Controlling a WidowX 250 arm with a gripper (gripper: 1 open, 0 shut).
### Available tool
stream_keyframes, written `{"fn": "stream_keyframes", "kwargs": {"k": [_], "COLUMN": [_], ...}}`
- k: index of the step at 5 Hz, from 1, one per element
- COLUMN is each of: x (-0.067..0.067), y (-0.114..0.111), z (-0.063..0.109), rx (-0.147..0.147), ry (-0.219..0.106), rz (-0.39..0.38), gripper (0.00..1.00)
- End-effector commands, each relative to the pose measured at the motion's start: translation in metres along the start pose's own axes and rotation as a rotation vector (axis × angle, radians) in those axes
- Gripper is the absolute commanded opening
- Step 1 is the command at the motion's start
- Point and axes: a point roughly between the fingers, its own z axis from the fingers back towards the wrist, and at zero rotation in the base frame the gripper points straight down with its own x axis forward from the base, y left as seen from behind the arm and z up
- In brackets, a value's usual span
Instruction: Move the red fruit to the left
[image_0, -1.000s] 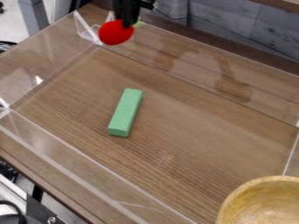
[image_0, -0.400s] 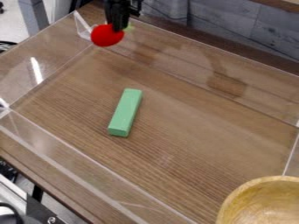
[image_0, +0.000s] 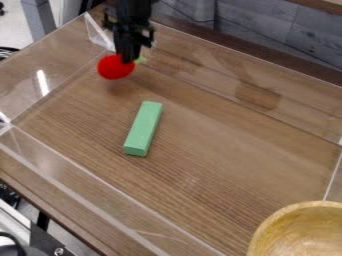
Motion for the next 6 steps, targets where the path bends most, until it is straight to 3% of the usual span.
{"fn": "stream_keyframes", "kwargs": {"k": [1, 2, 3, 4, 5, 6], "x": [-0.005, -0.01, -0.016, -0.021, -0.013, -0.009], "y": [0.009, 0.01, 0.017, 0.027, 0.029, 0.048], "z": [0.021, 0.013, 0.009, 0.003, 0.005, 0.003], "rx": [0.019, -0.005, -0.032, -0.036, -0.044, -0.049], "ry": [-0.079, -0.077, -0.074, -0.074, -0.077, -0.071], "rz": [0.029, 0.044, 0.063, 0.086, 0.125, 0.149], "gripper": [0.0, 1.0, 1.0, 1.0, 0.0, 0.0]}}
